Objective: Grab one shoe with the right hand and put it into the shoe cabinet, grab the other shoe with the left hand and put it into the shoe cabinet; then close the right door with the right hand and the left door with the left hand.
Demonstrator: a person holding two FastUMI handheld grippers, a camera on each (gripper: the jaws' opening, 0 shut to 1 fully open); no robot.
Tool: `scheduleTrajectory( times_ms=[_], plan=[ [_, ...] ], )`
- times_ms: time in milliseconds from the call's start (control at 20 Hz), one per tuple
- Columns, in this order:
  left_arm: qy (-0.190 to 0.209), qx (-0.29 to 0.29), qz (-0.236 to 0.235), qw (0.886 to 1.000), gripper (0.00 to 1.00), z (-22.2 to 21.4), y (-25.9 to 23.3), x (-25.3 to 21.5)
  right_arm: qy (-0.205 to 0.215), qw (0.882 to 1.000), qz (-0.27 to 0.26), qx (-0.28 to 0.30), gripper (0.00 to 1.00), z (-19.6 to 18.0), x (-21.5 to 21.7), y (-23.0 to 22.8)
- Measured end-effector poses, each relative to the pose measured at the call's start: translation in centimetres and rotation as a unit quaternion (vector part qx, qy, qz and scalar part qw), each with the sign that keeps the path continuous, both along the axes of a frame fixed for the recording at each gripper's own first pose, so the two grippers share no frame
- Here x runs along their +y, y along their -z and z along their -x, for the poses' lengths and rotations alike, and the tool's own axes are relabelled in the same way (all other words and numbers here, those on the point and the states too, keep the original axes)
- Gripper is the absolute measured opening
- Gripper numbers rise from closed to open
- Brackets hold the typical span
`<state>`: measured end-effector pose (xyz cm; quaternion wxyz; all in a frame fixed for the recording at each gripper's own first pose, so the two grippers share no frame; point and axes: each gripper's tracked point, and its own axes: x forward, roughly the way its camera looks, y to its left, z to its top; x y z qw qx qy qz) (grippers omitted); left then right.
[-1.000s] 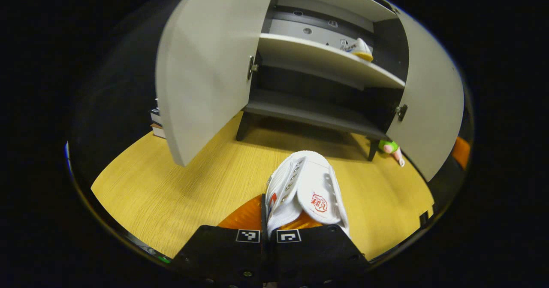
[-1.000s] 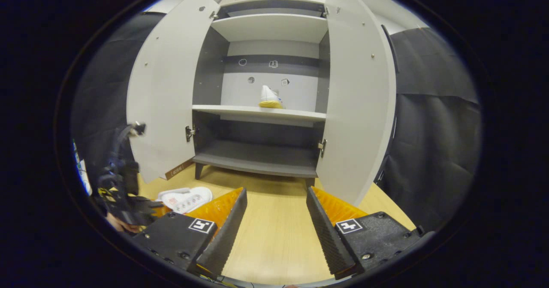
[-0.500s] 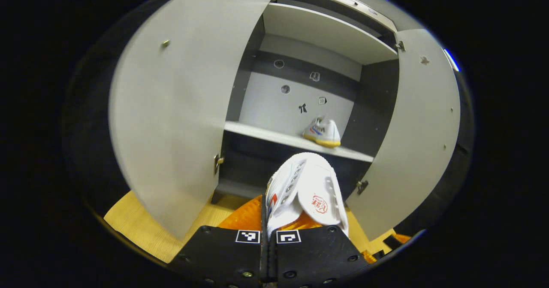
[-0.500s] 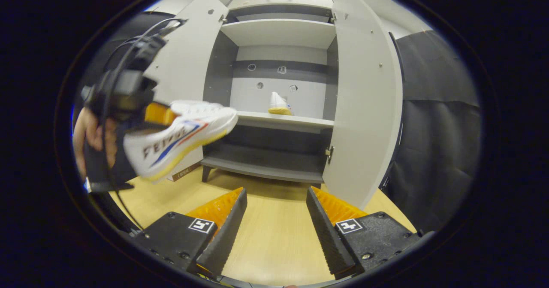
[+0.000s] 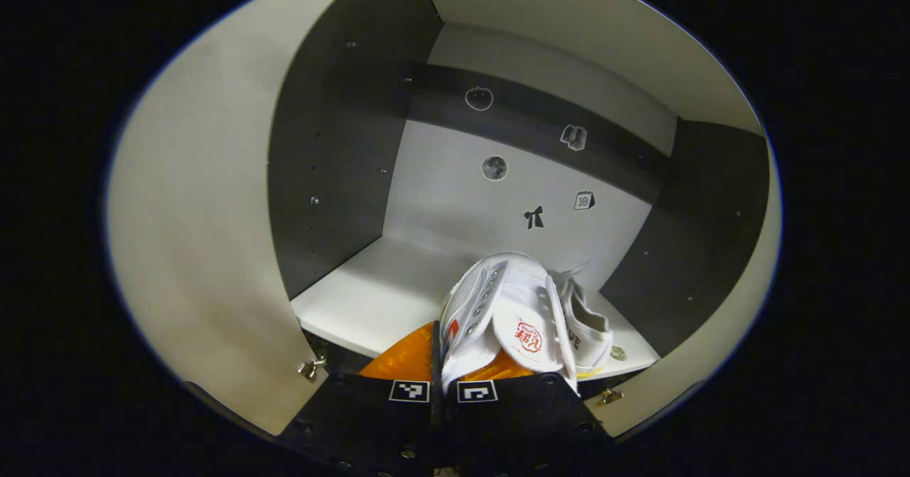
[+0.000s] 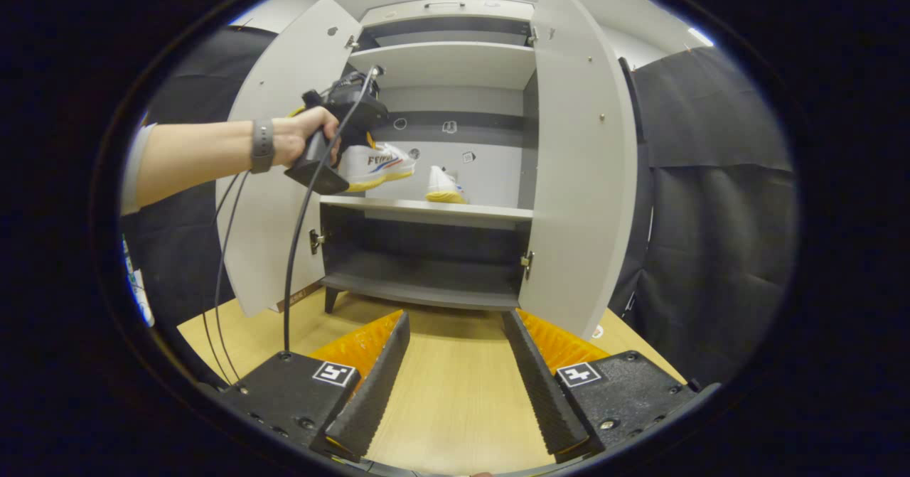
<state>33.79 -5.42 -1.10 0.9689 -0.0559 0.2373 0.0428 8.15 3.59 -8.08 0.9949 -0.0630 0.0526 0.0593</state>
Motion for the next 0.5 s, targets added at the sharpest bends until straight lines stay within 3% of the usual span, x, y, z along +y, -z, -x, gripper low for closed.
scheduleTrajectory(
  times_ms=[500],
  plan=[
    [-0.025,0.072,-0.037,0.996,0.00,-7.2,3.6,-0.3,0.030,1.000,-0.004,0.007,0.88,-0.2,-2.7,0.6]
  ],
)
